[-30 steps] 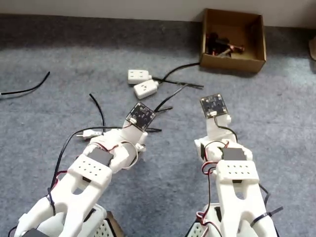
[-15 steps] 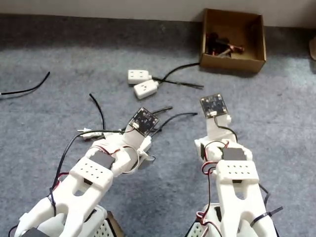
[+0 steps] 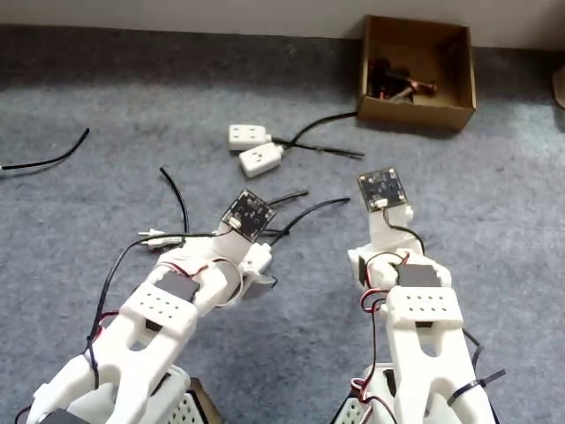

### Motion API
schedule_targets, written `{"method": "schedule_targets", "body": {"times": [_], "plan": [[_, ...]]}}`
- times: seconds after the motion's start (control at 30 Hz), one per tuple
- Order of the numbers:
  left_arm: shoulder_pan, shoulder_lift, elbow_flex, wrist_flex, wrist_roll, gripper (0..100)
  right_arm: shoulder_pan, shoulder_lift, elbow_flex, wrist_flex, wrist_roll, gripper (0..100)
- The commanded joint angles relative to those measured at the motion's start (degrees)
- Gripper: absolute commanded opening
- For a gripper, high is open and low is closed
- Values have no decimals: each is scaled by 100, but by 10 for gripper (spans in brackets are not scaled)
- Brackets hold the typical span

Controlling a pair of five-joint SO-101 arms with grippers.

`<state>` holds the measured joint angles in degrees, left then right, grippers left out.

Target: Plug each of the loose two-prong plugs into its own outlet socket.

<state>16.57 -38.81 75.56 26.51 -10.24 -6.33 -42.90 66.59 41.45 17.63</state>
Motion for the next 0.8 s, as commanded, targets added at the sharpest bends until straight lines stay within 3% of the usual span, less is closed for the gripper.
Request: {"method": "schedule_targets", "body": {"times": [0.0, 0.2, 0.6, 0.77], "plan": [[-127, -171, 198, -501, -501, 322, 66, -198, -31, -101, 62, 109], [-154, -180, 224, -536, -510, 322, 66, -198, -31, -101, 62, 109], [-910, -171, 101, -554, -818, 322, 66, -189, -31, -101, 62, 109], [-1051, -171, 110, -958, -818, 322, 66, -189, -31, -101, 62, 109]]}}
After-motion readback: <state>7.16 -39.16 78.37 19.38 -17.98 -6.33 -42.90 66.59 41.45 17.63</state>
